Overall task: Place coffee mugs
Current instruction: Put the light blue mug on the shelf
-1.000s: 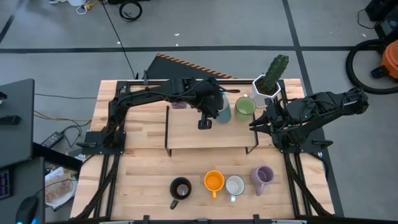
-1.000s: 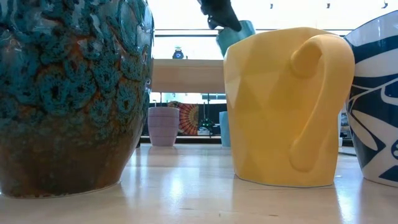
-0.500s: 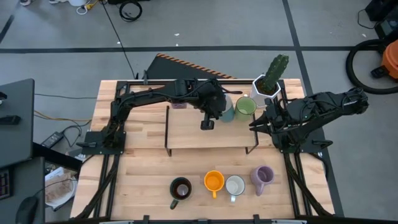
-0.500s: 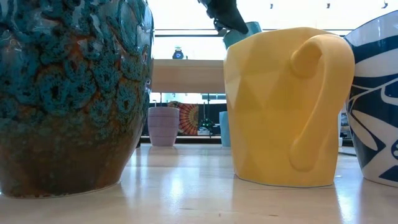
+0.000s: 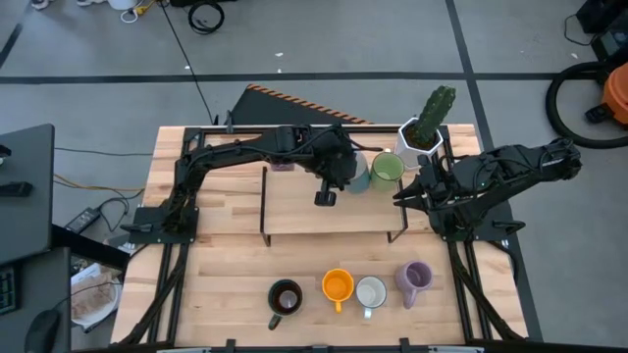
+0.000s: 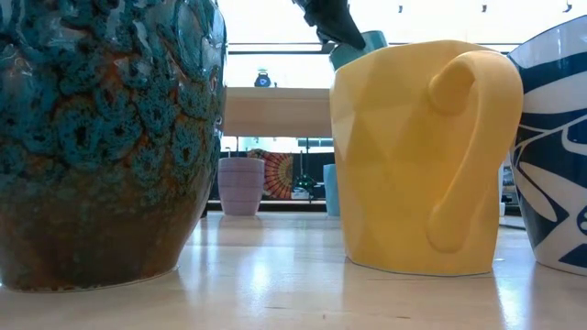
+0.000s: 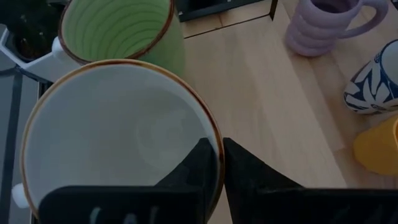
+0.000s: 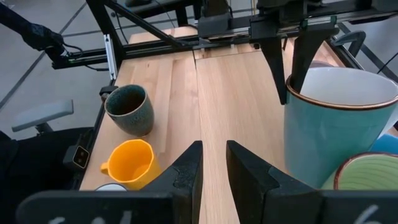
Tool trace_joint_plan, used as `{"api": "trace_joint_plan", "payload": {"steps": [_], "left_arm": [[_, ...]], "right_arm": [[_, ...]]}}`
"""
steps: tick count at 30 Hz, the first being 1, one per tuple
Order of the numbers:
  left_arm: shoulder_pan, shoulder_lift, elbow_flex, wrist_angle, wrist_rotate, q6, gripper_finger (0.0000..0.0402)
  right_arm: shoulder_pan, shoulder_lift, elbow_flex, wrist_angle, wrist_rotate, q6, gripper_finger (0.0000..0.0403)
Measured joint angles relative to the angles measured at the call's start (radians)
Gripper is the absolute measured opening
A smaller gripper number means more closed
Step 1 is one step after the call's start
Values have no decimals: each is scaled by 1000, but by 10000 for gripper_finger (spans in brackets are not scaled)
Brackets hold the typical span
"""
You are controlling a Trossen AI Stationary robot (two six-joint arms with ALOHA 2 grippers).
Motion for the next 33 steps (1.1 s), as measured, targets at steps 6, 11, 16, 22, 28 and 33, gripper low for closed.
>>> {"api": "trace_joint_plan", "payload": {"steps": [6,11,16,22,28,33], "left_arm": [[-6,0,-1,0,-1,17,48],[-9,3,-3,-8,-11,18,75],[-9,3,-3,-2,-12,18,105],[-10,3,-3,19,-8,18,135],[-10,3,-3,38,-7,18,168],[-10,3,-3,38,-8,18,187]], "right_arm": [[0,0,0,4,0,0,77],[0,0,0,4,0,0,77],[0,0,0,4,0,0,77],[0,0,0,4,0,0,77],[0,0,0,3,0,0,77],[0,0,0,3,0,-1,77]]}}
